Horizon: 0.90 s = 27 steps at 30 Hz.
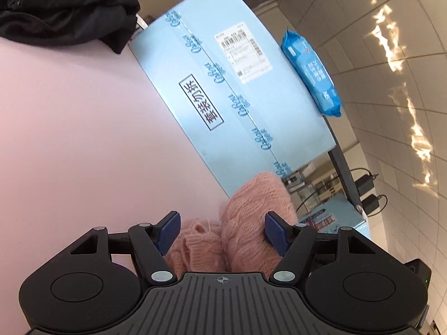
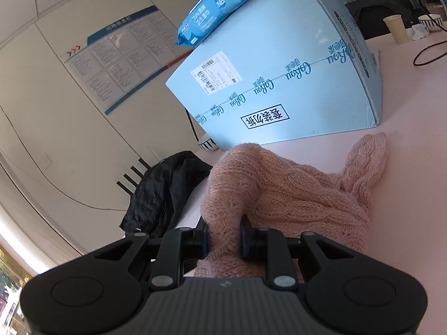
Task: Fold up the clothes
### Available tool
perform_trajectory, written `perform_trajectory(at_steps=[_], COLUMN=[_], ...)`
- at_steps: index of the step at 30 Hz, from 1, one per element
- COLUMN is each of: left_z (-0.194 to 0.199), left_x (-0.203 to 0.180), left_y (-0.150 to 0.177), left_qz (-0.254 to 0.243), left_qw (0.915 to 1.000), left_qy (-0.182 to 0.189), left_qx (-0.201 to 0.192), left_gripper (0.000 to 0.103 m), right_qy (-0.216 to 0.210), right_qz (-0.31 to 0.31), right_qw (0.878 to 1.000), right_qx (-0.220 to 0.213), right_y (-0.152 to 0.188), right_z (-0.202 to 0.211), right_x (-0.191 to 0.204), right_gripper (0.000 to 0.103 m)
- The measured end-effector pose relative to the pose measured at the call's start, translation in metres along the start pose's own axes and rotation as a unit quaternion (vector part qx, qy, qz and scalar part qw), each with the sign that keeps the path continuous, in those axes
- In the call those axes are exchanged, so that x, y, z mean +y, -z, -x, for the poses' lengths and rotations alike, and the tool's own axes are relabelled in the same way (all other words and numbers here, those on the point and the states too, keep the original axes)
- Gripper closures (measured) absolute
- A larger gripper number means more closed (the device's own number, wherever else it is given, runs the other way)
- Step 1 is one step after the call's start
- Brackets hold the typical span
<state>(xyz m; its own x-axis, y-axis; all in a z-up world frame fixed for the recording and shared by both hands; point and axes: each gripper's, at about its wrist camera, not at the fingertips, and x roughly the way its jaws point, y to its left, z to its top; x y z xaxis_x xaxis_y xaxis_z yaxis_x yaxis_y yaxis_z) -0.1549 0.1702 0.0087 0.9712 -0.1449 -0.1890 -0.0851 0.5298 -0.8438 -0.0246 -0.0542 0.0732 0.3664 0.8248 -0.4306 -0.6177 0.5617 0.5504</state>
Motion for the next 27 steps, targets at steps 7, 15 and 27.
perform_trajectory(at_steps=[7,15,27], left_z=[-0.004,-0.05,-0.089], left_x=[-0.018,-0.036,-0.012], left_y=[-0.022,-0.018,-0.024], left_qz=[-0.027,0.004,0.027], left_qw=[0.9943,0.9775,0.9777], left_qy=[0.094,0.164,0.125], left_qx=[0.043,0.133,0.167], left_gripper=[0.033,0.03,0.03], right_qy=[-0.002,-0.059,-0.105], right_qz=[-0.013,-0.003,-0.03], right_qw=[0.999,0.998,0.987], right_qx=[0.034,0.029,-0.114], right_y=[0.023,0.028,0.032], right_z=[-0.022,-0.008,0.061], right_x=[0.002,0.002,-0.026], right_gripper=[0.077,0.04,0.014])
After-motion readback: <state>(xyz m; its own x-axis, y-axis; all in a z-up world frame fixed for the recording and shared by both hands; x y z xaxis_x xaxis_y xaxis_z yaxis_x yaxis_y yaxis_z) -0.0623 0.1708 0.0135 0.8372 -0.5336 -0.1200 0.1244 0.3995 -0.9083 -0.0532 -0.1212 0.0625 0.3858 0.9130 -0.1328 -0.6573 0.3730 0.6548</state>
